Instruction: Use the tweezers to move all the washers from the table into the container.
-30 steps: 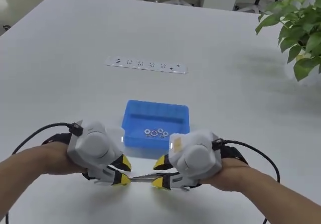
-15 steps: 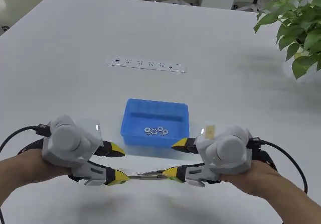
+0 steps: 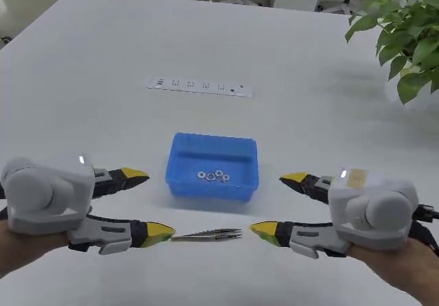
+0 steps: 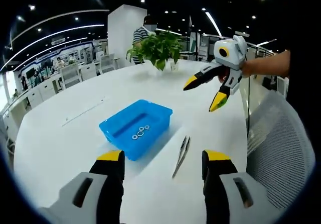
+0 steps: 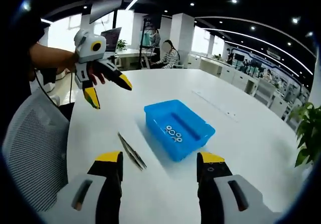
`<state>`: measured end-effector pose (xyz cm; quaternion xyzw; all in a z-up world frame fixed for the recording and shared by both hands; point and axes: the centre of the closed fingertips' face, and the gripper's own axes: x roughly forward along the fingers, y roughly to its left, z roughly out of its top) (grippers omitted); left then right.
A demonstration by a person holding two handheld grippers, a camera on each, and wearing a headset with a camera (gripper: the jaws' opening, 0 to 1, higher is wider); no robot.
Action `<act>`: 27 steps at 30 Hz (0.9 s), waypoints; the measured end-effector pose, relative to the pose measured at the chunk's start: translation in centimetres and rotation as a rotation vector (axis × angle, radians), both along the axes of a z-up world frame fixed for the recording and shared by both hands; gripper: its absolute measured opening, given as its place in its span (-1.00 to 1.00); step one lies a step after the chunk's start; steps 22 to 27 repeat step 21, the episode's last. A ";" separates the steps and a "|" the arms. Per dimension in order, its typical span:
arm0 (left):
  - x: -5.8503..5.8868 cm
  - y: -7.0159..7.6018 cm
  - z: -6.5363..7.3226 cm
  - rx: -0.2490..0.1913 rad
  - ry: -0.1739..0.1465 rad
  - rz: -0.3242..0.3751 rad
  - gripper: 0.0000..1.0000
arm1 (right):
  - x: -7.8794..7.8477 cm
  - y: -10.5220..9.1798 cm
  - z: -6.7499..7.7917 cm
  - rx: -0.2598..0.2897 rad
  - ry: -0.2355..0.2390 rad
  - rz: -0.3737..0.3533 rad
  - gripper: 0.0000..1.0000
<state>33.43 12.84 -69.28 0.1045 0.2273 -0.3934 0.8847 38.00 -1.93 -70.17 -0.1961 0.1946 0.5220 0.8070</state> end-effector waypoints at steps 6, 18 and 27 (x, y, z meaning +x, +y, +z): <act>-0.5 0.2 0.8 -0.008 -0.020 0.040 0.52 | -0.4 -1.5 0.5 0.033 -0.002 -0.056 0.37; -0.9 0.5 1.4 -0.022 -0.050 0.091 0.93 | -1.8 -3.1 0.7 0.083 0.012 -0.085 0.80; -1.0 0.4 1.5 -0.021 -0.059 0.091 0.98 | -2.0 -3.2 0.6 0.090 0.015 -0.087 0.91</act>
